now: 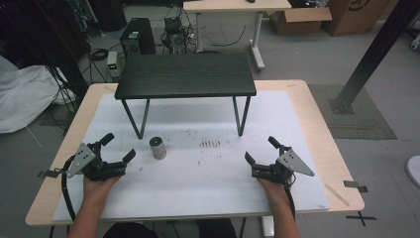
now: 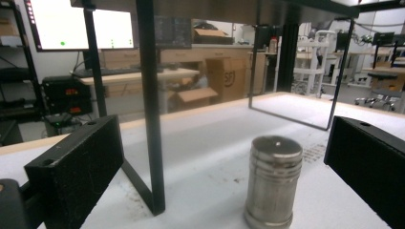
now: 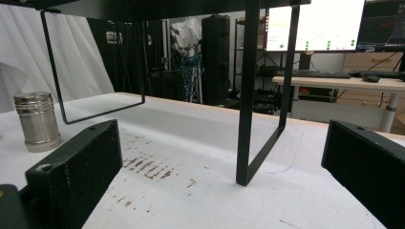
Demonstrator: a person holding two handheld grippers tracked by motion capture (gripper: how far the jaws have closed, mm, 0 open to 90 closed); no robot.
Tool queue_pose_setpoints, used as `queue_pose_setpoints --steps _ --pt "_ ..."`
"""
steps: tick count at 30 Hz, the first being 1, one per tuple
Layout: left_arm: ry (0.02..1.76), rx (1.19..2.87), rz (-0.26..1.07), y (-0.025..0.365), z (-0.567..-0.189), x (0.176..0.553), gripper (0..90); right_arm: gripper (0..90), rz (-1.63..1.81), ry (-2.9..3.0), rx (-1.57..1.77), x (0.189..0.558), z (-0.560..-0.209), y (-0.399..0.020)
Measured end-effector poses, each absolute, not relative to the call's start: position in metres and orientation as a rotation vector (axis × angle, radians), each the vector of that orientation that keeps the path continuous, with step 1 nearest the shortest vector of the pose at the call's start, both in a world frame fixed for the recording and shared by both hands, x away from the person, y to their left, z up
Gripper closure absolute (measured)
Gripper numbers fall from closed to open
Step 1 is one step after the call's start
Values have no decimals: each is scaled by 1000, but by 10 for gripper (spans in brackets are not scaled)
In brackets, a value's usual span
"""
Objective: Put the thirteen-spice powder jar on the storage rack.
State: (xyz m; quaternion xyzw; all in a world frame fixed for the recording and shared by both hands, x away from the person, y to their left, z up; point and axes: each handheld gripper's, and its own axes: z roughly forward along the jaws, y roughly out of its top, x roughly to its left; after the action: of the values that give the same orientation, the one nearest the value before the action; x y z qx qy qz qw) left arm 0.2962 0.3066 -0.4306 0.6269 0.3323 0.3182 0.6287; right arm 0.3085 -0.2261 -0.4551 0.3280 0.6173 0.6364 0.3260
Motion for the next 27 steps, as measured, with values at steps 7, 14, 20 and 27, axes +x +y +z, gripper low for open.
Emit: queue_pose_setpoints --steps 7,14,20,27 --pt "730 1465 679 304 -420 299 2 0 1667 1619 859 308 -455 -226" --pt "721 1515 647 299 -411 304 3 0 1668 1616 857 308 -455 -226" --pt "716 1558 627 294 -406 308 3 0 1668 1616 856 308 -455 -226" --pt "725 1613 584 286 -401 316 2 0 1668 1616 855 308 -455 -226"
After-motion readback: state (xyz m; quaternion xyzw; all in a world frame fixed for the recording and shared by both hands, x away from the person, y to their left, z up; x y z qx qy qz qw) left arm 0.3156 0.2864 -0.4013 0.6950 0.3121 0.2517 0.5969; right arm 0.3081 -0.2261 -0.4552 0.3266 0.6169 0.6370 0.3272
